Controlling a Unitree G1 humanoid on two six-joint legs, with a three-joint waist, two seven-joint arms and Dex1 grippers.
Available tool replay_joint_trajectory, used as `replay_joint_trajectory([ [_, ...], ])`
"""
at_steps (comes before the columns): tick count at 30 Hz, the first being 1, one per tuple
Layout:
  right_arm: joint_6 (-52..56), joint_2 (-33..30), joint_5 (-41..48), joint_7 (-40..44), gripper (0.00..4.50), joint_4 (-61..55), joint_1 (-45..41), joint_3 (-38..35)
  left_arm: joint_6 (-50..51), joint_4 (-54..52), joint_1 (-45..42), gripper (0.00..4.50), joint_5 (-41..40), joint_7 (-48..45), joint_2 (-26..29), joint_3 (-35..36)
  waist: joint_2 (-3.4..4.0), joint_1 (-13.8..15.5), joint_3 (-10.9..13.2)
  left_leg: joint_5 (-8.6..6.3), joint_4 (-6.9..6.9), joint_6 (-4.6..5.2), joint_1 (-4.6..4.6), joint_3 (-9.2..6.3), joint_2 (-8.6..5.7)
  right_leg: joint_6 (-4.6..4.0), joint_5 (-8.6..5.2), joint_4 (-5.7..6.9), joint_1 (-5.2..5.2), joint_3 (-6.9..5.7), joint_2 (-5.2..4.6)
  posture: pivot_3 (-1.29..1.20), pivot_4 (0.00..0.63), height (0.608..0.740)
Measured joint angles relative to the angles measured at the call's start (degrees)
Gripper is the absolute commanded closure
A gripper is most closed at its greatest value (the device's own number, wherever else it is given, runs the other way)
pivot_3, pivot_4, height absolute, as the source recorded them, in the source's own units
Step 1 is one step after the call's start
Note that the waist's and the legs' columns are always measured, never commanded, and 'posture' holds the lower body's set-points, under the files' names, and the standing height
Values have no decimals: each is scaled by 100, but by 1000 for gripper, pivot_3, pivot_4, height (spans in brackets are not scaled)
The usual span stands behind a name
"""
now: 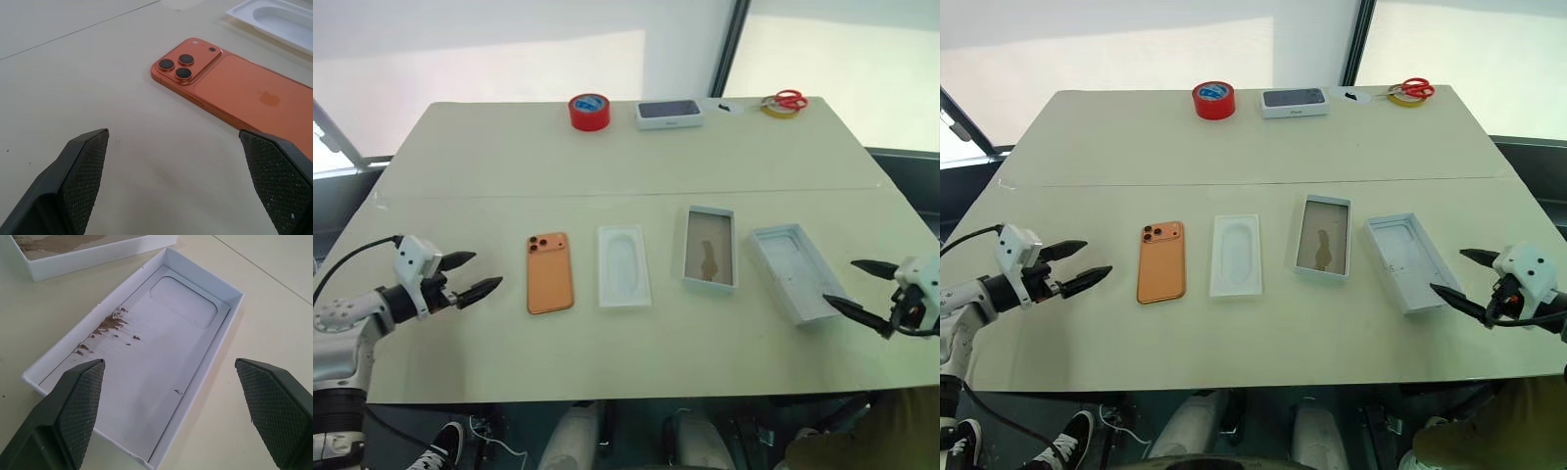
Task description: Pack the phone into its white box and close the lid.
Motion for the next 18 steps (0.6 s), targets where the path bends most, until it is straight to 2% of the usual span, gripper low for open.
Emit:
replay_joint_trajectory([
  [18,-70,-15,-9,-52,51,104,-42,2,-78,-30,-128,26,0,-8,-21,-4,1,5,0,0,0,0,0,0,0,0,0,-1,0,0,-1,0,150,738],
])
